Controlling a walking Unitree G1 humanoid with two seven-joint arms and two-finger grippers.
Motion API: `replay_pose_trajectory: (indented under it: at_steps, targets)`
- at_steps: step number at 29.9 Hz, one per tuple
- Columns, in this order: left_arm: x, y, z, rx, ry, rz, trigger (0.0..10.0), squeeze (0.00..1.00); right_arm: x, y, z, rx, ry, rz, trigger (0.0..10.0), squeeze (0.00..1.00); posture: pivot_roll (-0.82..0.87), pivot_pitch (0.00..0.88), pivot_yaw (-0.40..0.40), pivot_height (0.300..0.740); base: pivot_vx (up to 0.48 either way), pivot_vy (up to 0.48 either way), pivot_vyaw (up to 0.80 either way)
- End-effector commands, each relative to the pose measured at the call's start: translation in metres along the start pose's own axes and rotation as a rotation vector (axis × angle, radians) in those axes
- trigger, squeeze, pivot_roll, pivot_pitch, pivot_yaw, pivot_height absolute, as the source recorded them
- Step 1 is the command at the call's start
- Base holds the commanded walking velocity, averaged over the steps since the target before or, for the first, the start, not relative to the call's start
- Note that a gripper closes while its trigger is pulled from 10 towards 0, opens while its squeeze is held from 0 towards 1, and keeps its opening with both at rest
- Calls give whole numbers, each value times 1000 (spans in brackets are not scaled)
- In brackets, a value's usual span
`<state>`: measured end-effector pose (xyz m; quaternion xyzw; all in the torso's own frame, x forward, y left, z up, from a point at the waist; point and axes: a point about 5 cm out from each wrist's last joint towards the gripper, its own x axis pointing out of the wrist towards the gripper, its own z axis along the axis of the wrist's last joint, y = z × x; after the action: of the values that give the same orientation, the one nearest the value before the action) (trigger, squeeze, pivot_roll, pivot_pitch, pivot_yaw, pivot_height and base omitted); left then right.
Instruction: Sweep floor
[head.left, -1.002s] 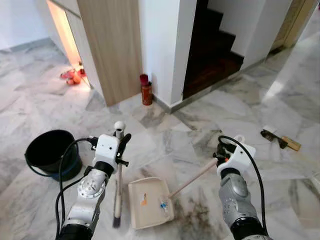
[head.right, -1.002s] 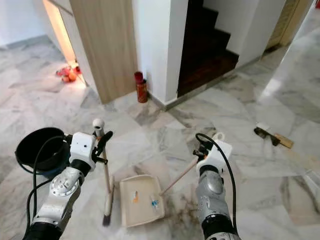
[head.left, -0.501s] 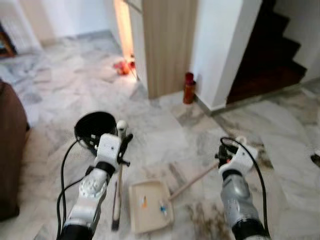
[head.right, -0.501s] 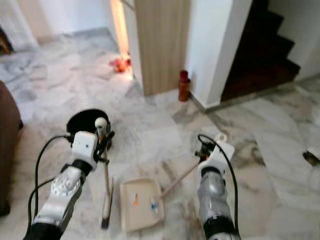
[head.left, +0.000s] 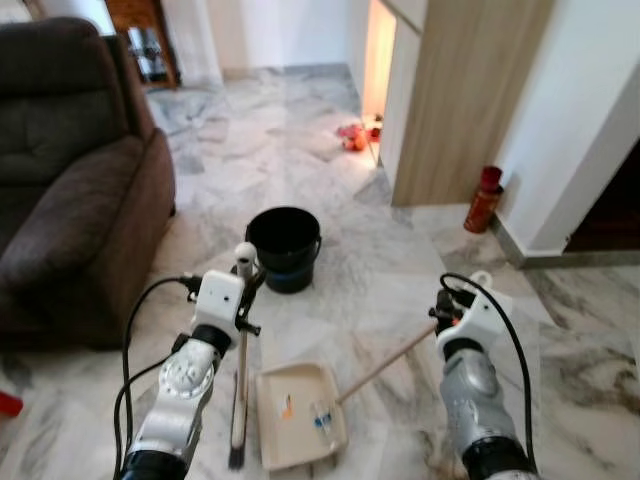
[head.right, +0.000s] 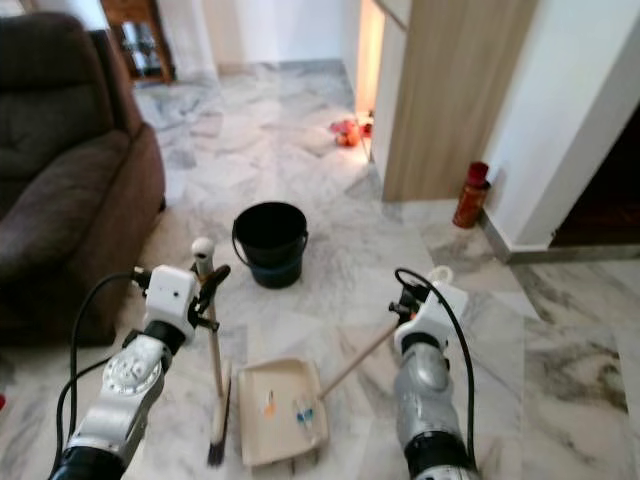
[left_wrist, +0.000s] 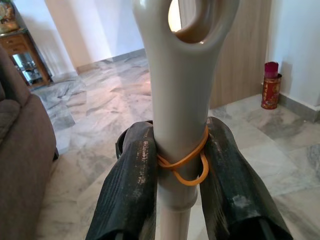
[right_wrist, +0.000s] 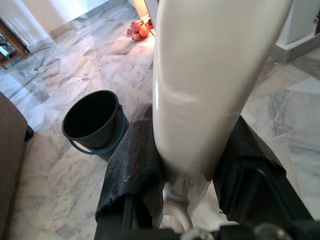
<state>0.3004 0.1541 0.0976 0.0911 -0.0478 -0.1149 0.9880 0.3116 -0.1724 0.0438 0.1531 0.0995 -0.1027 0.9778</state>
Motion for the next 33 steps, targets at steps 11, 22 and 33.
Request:
replay_pose_trajectory:
  at_steps: [11,22,33]
  targets:
    - [2,1,5,25,-19,13,10000,0,5,6,15,0,-53,36,10000,0,64,0,12,740,212,0,0]
    - [3,4,5,32,-10,35,10000,0,5,9,15,-6,-54,55,10000,0,66,0,11,740,369,0,302]
    - [3,6,5,36,-7,42,10000,0,5,8,15,-5,-51,51,10000,0,65,0,12,740,380,0,0]
